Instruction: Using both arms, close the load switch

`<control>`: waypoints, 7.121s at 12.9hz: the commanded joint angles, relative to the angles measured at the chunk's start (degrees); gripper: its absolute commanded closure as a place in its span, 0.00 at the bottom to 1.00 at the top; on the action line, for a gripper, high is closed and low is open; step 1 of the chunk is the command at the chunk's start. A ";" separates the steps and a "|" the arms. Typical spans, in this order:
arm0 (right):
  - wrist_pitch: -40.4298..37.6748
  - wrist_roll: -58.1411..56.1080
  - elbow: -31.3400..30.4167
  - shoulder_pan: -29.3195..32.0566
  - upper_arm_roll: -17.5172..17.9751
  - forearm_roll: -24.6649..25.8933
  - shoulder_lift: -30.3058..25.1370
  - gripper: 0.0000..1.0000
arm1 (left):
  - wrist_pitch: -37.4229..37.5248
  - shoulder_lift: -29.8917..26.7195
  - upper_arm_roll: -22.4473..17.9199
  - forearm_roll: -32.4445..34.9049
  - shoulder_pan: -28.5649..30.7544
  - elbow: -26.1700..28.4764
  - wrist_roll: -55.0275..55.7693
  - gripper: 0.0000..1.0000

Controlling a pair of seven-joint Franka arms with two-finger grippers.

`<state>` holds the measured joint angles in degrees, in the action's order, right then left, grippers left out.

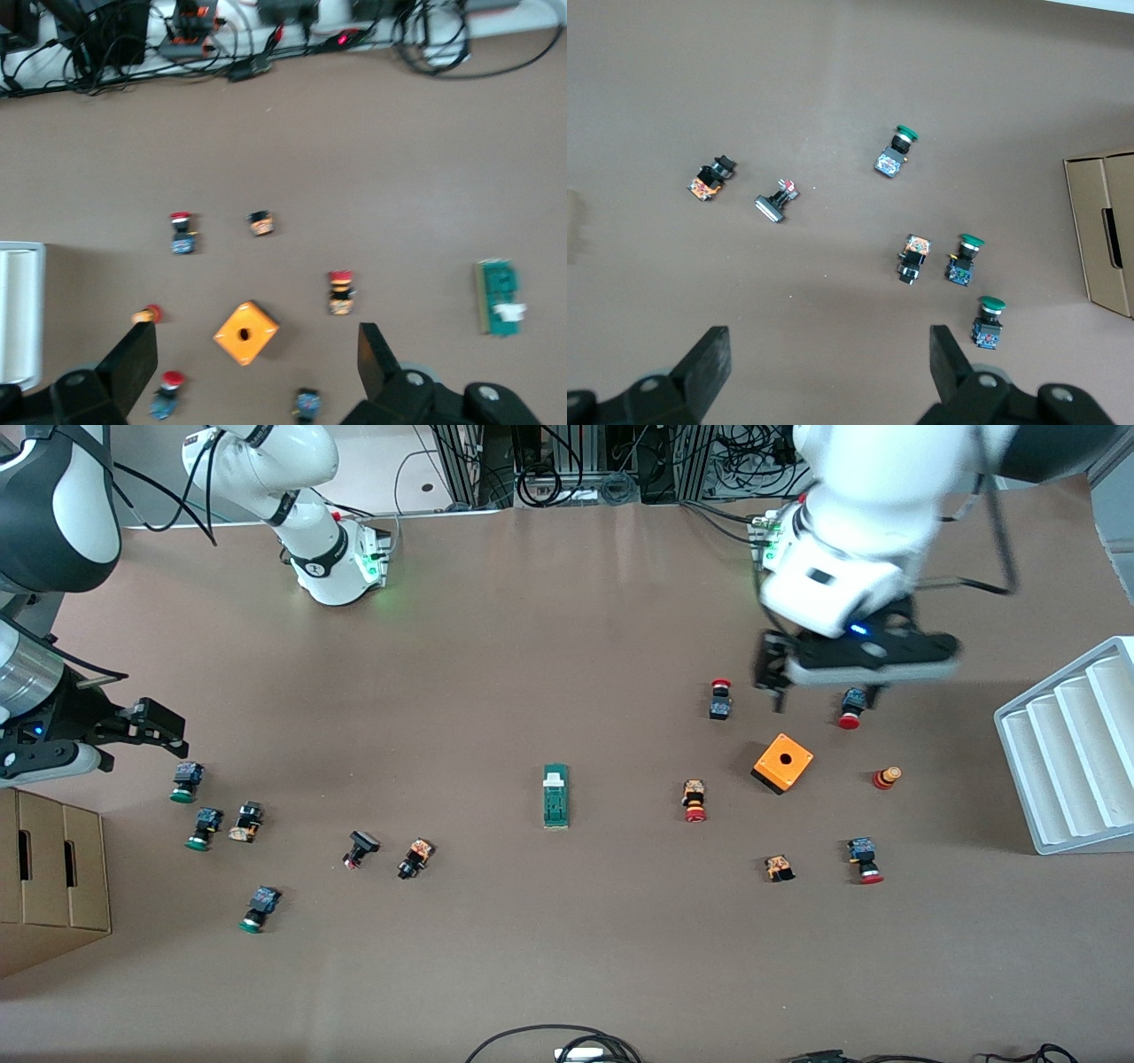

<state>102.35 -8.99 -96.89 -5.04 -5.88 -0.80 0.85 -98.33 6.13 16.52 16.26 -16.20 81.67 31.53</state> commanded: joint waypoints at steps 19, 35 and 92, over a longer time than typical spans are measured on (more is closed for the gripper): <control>-0.57 -0.50 0.83 0.29 -0.36 -0.52 0.64 0.00 | -8.46 16.98 15.11 51.38 -24.14 14.28 77.54 0.00; 0.30 -2.17 2.14 0.38 -0.19 -9.72 9.24 0.00 | -1.09 41.23 17.85 89.98 -24.49 17.20 108.20 0.00; 32.38 101.10 2.23 -38.03 -0.27 -18.98 30.96 0.00 | 4.72 58.99 15.30 106.08 -24.49 8.76 113.58 0.13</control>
<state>133.10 90.43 -94.62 -41.95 -5.44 -19.33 30.71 -93.16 63.79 31.57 121.48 -40.92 91.84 145.16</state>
